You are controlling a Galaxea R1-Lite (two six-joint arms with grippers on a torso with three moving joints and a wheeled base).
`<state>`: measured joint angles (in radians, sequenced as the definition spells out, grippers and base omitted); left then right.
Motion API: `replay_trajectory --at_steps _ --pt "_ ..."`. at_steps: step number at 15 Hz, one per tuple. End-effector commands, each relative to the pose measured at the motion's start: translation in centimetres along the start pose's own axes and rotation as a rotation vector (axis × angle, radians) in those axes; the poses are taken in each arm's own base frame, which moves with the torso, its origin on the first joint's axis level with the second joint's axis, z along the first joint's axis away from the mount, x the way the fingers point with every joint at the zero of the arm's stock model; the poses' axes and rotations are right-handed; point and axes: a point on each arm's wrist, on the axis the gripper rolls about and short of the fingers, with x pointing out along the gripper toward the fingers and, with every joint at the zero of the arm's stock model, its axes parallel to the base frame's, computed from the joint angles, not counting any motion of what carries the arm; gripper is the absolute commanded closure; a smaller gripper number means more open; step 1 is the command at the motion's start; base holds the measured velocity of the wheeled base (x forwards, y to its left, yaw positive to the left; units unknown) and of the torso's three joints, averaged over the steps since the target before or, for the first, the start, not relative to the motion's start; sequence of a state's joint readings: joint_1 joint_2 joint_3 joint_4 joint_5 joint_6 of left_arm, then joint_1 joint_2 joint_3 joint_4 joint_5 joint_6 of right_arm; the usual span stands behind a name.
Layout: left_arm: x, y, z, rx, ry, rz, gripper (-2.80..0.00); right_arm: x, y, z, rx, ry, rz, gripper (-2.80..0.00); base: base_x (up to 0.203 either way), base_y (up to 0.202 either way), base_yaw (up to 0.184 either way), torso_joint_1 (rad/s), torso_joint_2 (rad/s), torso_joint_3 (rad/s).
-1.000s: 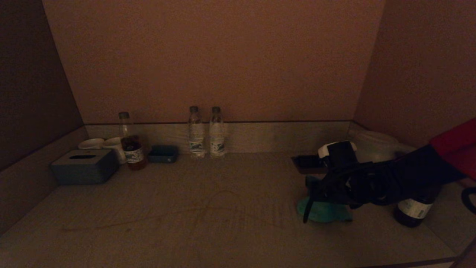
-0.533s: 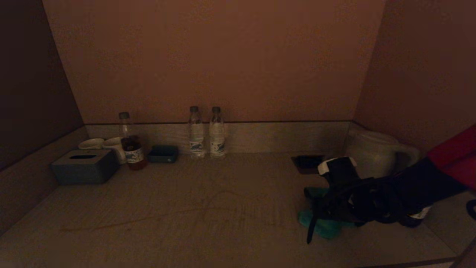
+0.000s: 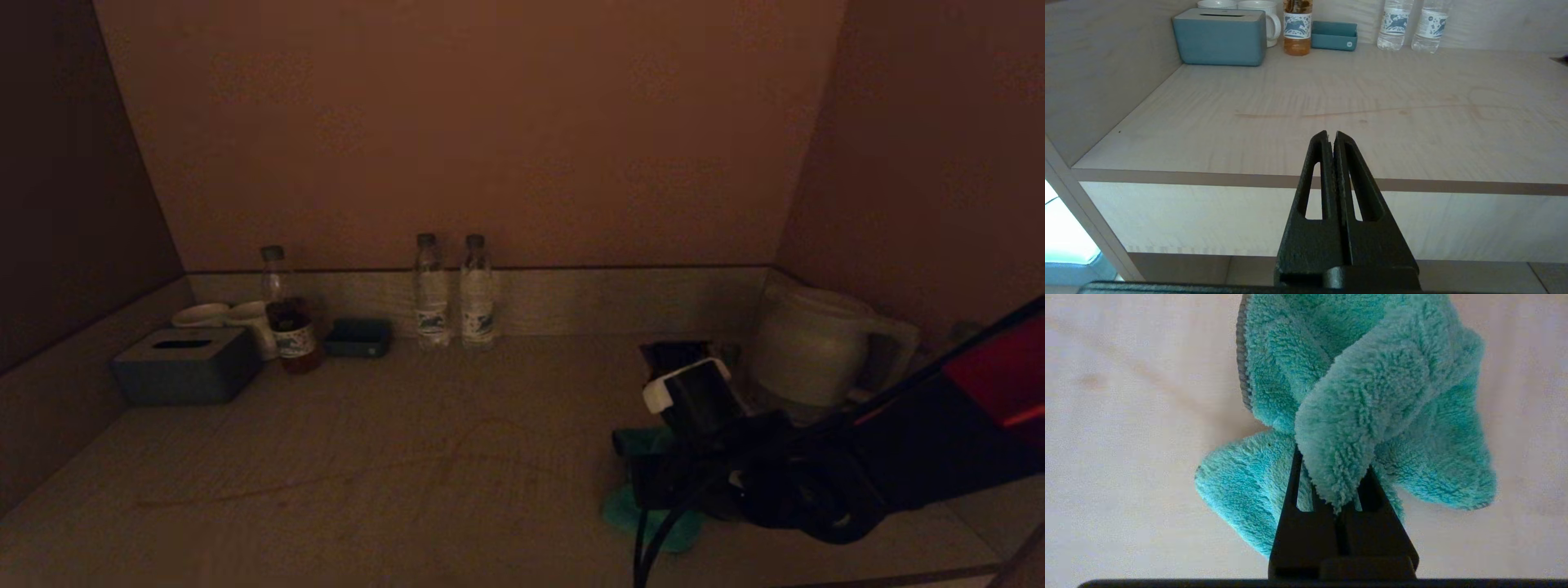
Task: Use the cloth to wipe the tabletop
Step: Sweep the stains on the table
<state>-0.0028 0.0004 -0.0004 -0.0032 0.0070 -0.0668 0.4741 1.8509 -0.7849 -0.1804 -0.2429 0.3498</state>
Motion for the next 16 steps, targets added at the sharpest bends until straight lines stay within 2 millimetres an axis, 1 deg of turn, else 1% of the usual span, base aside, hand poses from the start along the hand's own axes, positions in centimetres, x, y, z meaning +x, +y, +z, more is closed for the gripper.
replay_trajectory --at_steps 1,2,5,7,8,10,13,16 --pt "0.0 0.0 0.0 -0.001 -0.001 0.000 0.00 -0.5 1.0 0.1 -0.013 -0.016 0.025 0.00 0.000 0.000 0.000 0.000 0.00 0.000" --pt "0.0 0.0 0.0 -0.001 -0.001 0.000 0.00 -0.5 1.2 0.0 -0.018 -0.017 0.029 0.00 0.000 0.000 0.000 0.000 0.00 0.000" --pt "0.0 0.0 0.0 -0.001 -0.001 0.000 0.00 -0.4 2.7 0.6 -0.040 -0.036 0.062 0.00 0.000 0.000 0.000 0.000 0.00 0.000" --pt "0.0 0.0 0.0 -0.001 0.000 0.001 0.00 -0.2 4.3 0.7 -0.069 -0.043 0.090 0.00 0.000 0.000 0.000 0.000 0.00 0.000" --pt "0.0 0.0 0.0 -0.001 -0.001 0.000 0.00 0.0 4.5 0.6 -0.073 -0.039 0.087 0.00 0.000 0.000 0.000 0.000 0.00 0.000" --pt "0.0 0.0 0.0 -0.001 0.000 0.000 0.00 0.3 4.4 0.6 -0.072 -0.033 0.080 0.00 0.000 0.000 0.000 0.000 0.00 0.000" --pt "0.0 0.0 0.0 -0.001 0.000 0.000 0.00 0.8 3.1 0.6 -0.045 -0.021 0.041 0.00 0.000 0.000 0.000 0.000 0.00 0.000" --pt "0.0 0.0 0.0 -0.001 -0.001 0.000 0.00 0.5 1.8 0.7 -0.019 -0.022 0.015 0.00 0.000 0.000 0.000 0.000 0.00 0.000"
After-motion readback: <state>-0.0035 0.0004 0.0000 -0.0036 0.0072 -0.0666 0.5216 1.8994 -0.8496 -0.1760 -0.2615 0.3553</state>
